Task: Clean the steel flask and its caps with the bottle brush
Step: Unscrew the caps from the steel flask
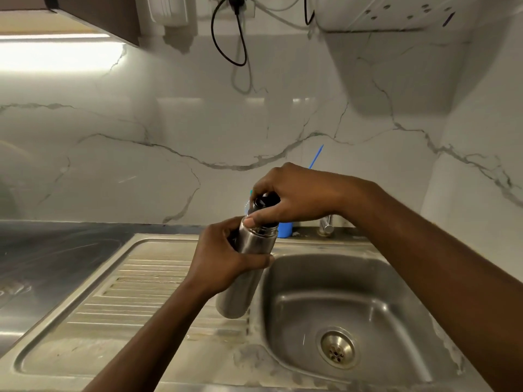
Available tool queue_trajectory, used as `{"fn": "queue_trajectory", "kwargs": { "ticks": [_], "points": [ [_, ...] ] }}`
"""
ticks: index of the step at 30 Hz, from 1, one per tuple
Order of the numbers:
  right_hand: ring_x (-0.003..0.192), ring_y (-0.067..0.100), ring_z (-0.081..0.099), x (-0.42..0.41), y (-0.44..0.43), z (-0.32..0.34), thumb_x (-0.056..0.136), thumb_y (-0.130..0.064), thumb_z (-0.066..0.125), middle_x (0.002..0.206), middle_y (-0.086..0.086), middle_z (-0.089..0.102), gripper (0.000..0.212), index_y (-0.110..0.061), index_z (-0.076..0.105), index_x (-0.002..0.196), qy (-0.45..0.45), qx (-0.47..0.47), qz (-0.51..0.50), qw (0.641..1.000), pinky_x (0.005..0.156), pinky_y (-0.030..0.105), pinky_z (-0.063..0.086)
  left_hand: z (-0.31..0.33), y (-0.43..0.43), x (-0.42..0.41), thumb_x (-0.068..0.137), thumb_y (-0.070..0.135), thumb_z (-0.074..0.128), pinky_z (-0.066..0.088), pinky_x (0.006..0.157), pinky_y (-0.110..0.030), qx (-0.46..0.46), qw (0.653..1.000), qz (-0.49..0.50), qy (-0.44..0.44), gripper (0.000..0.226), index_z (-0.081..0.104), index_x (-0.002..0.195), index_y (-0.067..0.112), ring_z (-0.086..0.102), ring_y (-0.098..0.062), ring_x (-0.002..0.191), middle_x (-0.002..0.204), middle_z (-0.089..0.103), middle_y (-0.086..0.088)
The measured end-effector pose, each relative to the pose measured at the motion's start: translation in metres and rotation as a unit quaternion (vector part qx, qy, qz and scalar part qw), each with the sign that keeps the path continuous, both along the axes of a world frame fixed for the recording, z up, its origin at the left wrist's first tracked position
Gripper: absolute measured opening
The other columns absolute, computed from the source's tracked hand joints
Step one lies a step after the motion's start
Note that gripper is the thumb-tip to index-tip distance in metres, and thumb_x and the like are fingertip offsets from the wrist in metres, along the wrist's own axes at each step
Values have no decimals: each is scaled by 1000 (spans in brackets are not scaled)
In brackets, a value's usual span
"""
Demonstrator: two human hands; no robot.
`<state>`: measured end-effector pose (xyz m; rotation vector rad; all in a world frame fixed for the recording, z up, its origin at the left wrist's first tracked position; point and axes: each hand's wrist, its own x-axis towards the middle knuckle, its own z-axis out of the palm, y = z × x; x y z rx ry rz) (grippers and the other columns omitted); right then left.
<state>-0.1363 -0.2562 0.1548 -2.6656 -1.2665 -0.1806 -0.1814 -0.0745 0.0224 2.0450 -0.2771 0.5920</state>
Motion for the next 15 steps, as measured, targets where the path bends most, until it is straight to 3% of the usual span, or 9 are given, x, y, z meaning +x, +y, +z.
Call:
{"fn": "queue_trajectory", "kwargs": {
  "ticks": [4,7,9,12,15],
  "points": [
    [101,1,63,2,0,13,92,-41,76,115,-15,69,35,-30,70,124,37,-55,51,996,87,23,51,-4,-4,-1,64,26,101,66,77,-34,-24,1000,-12,7,49,77,105,33,76,-12,86,94,80,13],
    [108,4,65,5,-3,15,91,-28,79,123,-14,68,39,-29,68,128,89,-46,74,992,92,22,52,-6,-5,0,65,26,100,65,75,-31,-28,1000,-12,8,47,76,105,33,76,-12,86,94,80,13],
    [109,3,65,6,-6,13,90,-34,80,125,-14,68,44,-30,66,132,93,-25,60,994,89,19,52,-5,-4,0,64,27,100,64,74,-28,-25,1000,-7,8,48,76,105,34,76,-10,85,92,79,15],
    [85,7,74,6,-6,9,87,-66,70,106,-6,76,55,-24,69,124,53,-9,-35,998,73,22,55,-2,-2,0,60,28,101,59,68,-21,-17,1000,6,5,52,77,105,34,74,-8,80,90,79,17],
    [62,10,74,7,0,5,86,-67,70,77,-1,76,55,-15,72,103,54,-13,-49,997,60,23,55,0,-2,0,58,30,102,55,67,-18,-11,1000,13,7,57,77,109,34,74,-7,80,90,79,17]
  ]
}}
